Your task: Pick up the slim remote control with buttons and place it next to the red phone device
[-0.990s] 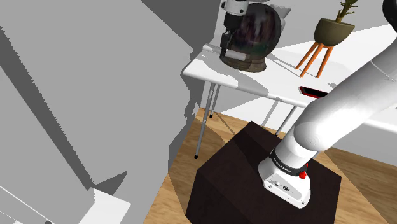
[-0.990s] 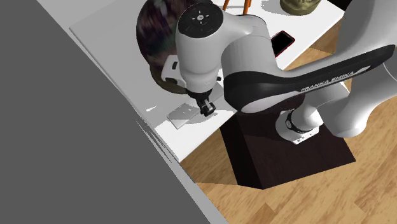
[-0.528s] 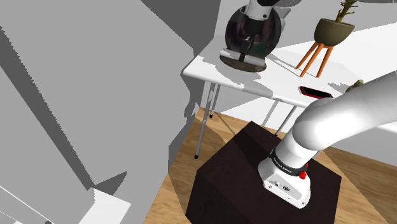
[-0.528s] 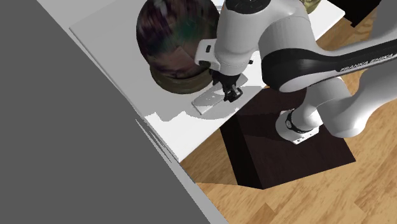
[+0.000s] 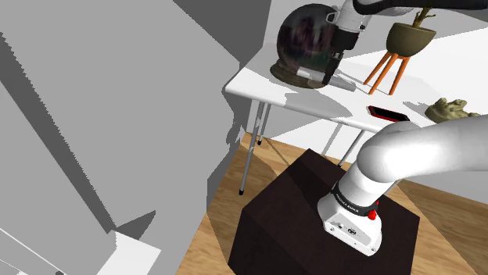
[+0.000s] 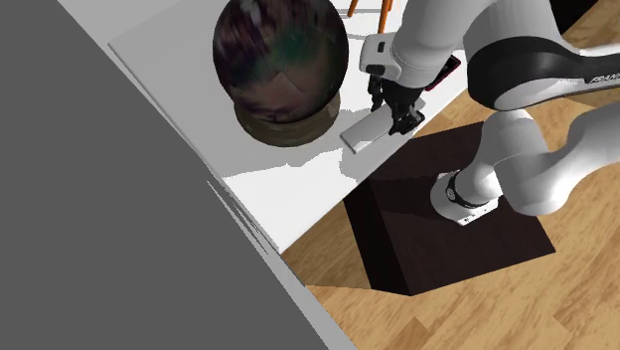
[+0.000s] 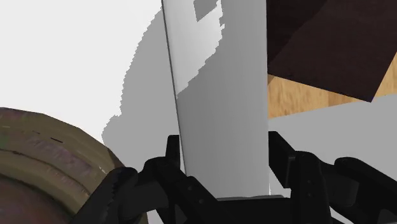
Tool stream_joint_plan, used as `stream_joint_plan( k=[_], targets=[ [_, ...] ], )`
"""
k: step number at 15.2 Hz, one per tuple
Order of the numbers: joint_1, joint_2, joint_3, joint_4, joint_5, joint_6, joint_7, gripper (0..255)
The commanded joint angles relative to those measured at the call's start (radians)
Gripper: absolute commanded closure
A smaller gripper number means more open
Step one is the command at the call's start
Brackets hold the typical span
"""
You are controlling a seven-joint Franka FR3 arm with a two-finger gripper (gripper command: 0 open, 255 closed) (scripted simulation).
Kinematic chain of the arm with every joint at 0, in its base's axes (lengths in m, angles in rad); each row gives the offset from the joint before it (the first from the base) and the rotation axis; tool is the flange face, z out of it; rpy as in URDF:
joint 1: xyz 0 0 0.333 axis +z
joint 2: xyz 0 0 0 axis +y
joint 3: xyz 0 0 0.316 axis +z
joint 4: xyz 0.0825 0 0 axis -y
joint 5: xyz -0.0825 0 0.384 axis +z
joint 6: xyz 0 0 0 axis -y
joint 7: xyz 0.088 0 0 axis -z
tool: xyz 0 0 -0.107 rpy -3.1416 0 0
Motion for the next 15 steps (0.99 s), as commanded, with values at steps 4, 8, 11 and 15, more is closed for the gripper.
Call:
stream_joint_plan(
  k=[4,8,11,15],
  targets=[
    [-0.061,-0.168,-0.036,-0.07,-0.055,-0.092,-0.067,255],
    [-0.119,-0.297,-0.077,-0.108,-0.111,-0.175,-0.138,255],
    [-0.159,-0.372,-0.108,-0.122,-0.151,-0.23,-0.191,255],
    [-0.17,-0.391,-0.125,-0.182,-0.168,-0.19,-0.188,255]
  ],
)
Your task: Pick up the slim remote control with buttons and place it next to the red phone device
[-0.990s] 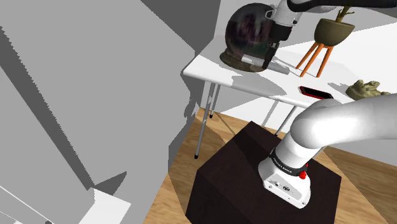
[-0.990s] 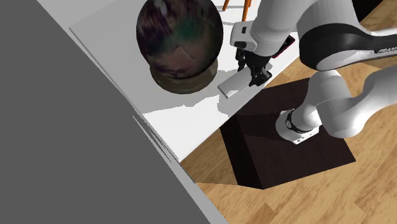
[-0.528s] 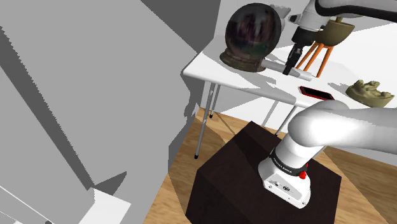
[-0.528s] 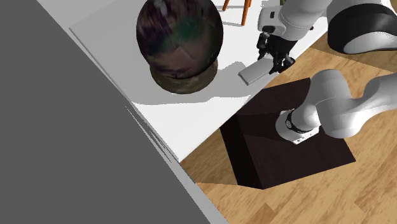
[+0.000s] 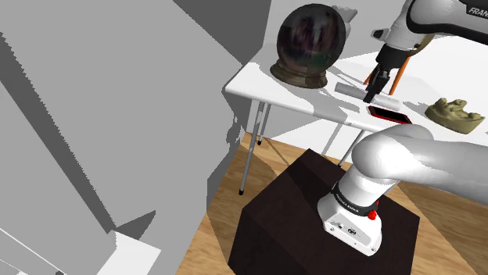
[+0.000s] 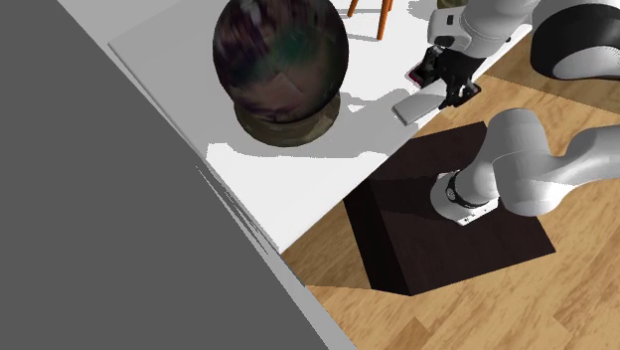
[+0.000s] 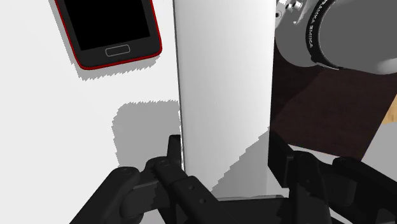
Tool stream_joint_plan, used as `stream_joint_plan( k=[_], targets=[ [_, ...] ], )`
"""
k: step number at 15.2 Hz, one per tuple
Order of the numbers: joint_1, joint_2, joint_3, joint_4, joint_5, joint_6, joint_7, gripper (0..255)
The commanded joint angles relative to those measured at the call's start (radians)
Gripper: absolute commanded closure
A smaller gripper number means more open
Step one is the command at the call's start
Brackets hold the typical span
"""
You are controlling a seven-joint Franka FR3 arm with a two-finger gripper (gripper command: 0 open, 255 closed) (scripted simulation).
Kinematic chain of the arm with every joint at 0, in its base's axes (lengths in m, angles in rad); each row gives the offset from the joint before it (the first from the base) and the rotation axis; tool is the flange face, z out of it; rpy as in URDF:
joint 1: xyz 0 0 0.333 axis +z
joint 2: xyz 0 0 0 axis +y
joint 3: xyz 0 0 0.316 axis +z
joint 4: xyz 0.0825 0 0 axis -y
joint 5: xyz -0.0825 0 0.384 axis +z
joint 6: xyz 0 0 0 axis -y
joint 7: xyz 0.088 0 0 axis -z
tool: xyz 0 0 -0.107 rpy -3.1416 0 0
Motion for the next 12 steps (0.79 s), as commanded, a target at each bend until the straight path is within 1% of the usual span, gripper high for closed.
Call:
stream_joint_plan(
  k=[1,10,12],
  targets=[
    [-0.006,-0.012,-0.009,-0.029,-0.01,0.017,0.0,255],
    [-0.033,-0.043,-0.058,-0.156,-0.06,0.112,0.004,255],
    [-0.036,-0.044,-0.063,-0.168,-0.065,0.121,0.004,255]
  ],
)
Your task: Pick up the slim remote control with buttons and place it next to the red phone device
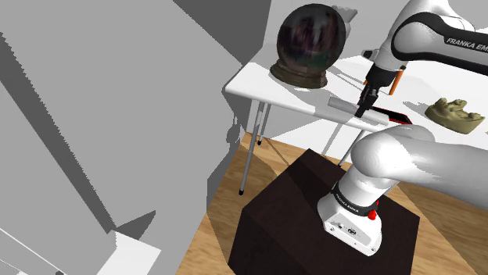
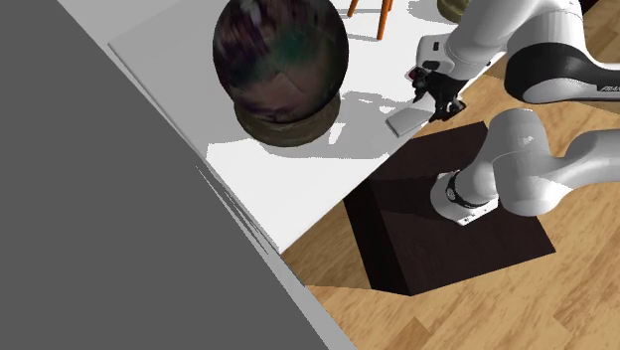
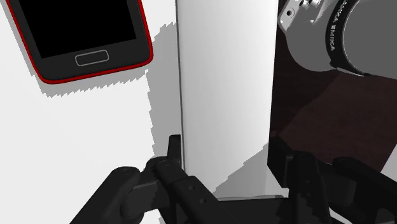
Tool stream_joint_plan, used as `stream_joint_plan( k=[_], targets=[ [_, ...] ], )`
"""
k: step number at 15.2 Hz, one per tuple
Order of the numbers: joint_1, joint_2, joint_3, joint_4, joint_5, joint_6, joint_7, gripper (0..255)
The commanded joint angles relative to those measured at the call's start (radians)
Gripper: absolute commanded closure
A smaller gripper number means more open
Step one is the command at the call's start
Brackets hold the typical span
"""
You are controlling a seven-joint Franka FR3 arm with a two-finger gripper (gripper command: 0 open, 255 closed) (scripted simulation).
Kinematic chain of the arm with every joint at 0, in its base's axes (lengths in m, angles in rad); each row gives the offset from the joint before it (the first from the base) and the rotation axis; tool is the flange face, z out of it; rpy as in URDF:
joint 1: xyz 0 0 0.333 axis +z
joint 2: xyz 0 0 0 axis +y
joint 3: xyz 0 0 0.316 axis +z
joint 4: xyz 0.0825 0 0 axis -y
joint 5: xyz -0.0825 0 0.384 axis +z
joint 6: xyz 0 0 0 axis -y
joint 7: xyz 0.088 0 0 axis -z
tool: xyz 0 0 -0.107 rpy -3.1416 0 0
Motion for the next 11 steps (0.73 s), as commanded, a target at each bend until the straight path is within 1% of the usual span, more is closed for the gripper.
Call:
stream_joint_plan(
  k=[1,6,7,11],
  targets=[
    [-0.002,-0.003,-0.002,-0.008,-0.003,0.006,0.001,255],
    [-0.002,-0.003,-0.002,-0.008,-0.003,0.006,0.001,255],
    [-0.002,-0.003,-0.002,-0.008,-0.003,0.006,0.001,0],
    [-0.002,-0.003,-0.002,-0.008,-0.003,0.006,0.001,0]
  ],
)
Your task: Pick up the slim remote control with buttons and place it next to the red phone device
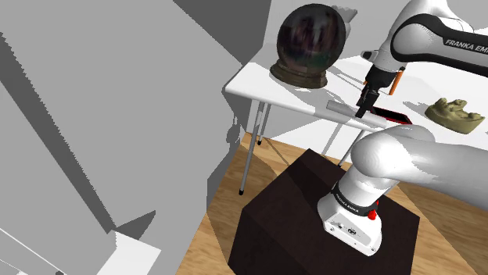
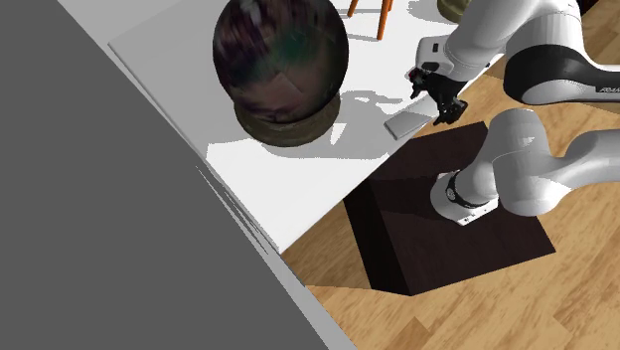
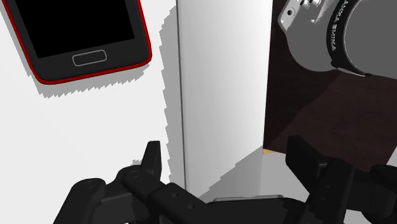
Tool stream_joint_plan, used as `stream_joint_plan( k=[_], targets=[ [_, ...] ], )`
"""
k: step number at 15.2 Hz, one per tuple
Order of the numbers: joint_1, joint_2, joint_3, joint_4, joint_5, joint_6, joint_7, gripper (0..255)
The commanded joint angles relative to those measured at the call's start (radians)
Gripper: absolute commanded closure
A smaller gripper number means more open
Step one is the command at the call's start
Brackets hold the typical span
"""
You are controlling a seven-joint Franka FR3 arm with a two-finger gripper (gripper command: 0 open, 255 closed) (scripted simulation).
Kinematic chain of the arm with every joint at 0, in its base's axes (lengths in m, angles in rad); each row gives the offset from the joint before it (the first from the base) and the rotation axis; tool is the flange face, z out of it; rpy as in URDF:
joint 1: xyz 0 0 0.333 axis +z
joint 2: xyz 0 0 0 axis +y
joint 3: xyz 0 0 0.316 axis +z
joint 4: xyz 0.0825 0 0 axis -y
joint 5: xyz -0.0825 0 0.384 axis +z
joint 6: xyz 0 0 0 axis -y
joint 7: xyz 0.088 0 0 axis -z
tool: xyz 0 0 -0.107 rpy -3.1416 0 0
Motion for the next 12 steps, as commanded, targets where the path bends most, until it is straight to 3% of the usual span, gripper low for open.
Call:
stream_joint_plan(
  k=[1,5,12],
  targets=[
    [0.0,0.0,0.0,0.0,0.0,0.0,0.0,0],
    [0.029,0.028,0.054,0.131,0.054,-0.102,-0.003,0],
    [0.029,0.028,0.054,0.131,0.055,-0.102,-0.003,0]
  ],
)
